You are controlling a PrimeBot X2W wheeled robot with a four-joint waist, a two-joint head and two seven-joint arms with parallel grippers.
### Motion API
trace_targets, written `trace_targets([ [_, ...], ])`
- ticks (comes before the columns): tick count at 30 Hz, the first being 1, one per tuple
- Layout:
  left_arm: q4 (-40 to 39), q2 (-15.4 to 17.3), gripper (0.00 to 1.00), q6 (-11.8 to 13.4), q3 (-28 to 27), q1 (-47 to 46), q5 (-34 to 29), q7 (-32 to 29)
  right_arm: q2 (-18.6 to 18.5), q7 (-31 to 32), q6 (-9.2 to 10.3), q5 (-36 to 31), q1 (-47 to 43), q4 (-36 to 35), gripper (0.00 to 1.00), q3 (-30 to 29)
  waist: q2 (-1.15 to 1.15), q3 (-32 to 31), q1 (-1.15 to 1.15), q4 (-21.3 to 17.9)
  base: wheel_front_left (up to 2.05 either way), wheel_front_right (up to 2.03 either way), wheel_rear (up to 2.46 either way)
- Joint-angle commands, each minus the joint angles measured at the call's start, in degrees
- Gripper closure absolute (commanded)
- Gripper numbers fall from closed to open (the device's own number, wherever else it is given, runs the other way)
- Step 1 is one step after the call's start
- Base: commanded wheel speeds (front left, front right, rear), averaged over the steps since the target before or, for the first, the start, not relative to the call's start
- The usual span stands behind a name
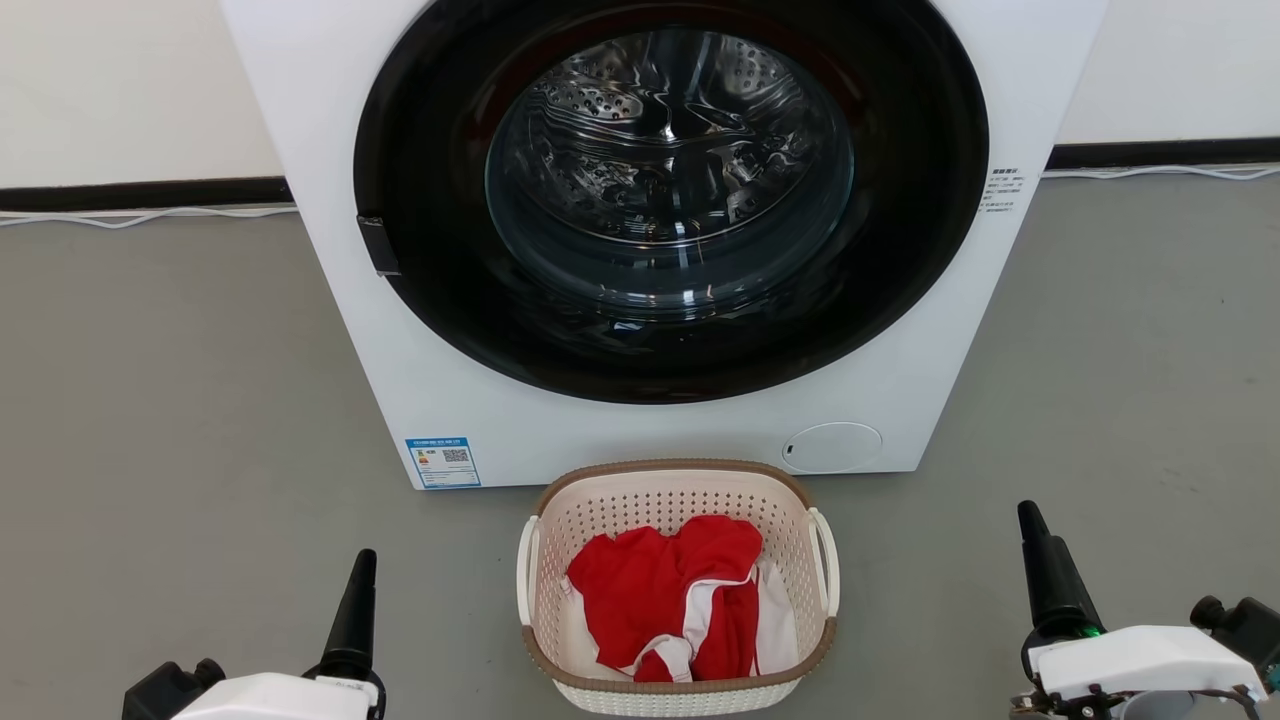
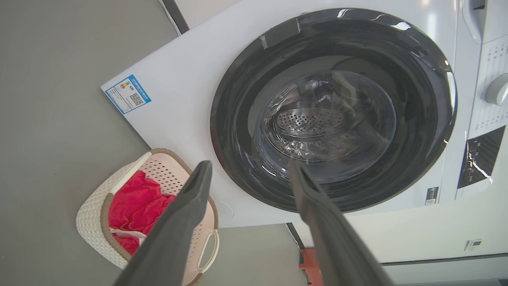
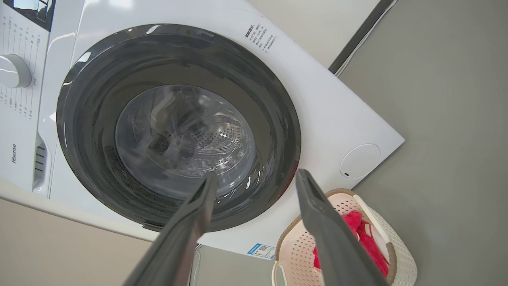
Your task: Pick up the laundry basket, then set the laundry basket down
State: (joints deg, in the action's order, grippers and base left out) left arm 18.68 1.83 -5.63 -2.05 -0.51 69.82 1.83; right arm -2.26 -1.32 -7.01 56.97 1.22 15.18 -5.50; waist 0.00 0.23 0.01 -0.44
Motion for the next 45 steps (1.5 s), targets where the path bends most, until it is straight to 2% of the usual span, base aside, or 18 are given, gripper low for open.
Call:
trace_targets([
  [1,-1.68,0.5,0.0,0.08,-0.49,-1.69,-2.09,0.74,-0.68,-1.24,-0.21,-3.05,0.72,-2.05,0.0,0.71,0.0,0.02,-0.01,-0.04,0.0,0.0,0.0],
  [24,-1.58,0.66,0.0,0.88,-0.29,-1.57,-14.39,4.43,-2.6,-4.93,-0.29,-21.8,1.35,-1.59,0.0,4.75,0.0,0.1,-0.01,-0.49,0.0,0.0,0.0],
  [45,-1.06,0.82,0.0,0.9,-0.09,-1.44,-29.78,8.13,-3.05,-8.63,-0.37,-37.96,1.69,-0.94,0.0,6.58,0.0,0.25,-0.01,-0.76,0.0,0.0,0.0],
])
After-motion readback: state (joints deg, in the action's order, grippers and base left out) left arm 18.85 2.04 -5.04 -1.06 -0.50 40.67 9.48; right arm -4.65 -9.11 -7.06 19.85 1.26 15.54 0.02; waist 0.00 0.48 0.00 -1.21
